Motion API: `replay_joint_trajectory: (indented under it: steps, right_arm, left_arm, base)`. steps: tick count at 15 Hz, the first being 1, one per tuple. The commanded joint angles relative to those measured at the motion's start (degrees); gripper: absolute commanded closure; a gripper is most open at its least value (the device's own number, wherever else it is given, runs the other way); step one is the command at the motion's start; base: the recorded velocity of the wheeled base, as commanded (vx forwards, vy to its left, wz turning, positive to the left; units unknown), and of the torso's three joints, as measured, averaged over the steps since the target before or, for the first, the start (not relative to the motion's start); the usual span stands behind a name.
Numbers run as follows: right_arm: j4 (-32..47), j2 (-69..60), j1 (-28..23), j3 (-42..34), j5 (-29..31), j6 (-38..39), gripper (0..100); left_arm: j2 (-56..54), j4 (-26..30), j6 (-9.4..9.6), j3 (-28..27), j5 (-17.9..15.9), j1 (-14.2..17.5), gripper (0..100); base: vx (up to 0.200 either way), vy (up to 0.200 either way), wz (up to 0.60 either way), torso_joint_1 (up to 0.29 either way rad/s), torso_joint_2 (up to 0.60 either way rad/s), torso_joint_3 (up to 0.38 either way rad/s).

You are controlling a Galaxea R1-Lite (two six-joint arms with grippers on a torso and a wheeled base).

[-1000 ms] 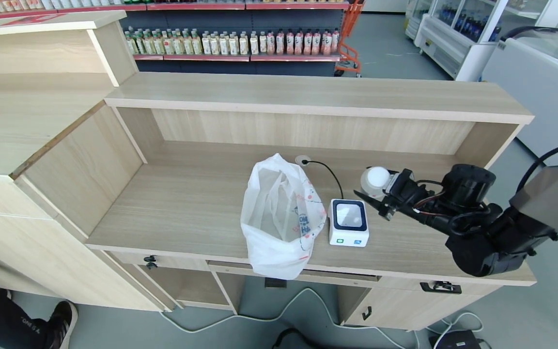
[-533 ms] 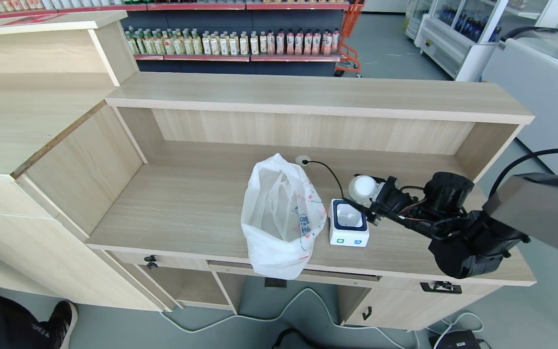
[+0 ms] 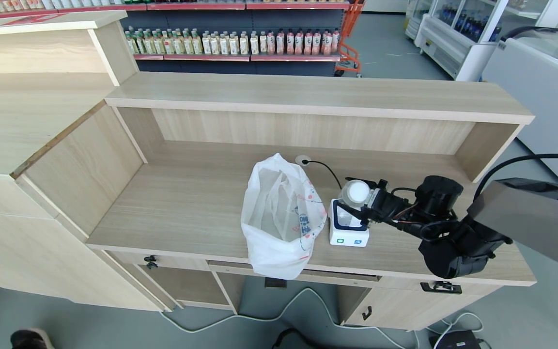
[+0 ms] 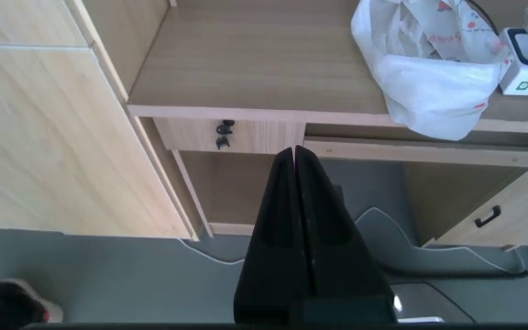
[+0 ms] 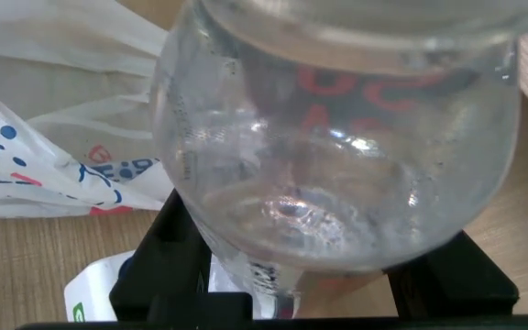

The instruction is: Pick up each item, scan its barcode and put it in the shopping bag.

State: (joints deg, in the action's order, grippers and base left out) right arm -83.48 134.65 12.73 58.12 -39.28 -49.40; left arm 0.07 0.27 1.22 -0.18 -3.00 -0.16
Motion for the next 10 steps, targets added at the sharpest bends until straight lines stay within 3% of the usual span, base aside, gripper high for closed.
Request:
replay_joint_trajectory:
  steps: [1,10]
  right_arm:
    - [-0.1,1.8,0.0,1.6,-0.4,-0.1,100]
    - [-2.3,5.3,0.0,3.0,-0.5,-0.2,100]
  left_arm:
    - [0.0,0.0,0.01,0.0,0.0,0.0,100]
    - [0.0,0.0,0.01,0.0,0.0,0.0,100]
  base:
    - [0.000,0.000,0.00,0.000,0.00,0.000]
    - [0.000,0.000,0.00,0.000,0.00,0.000]
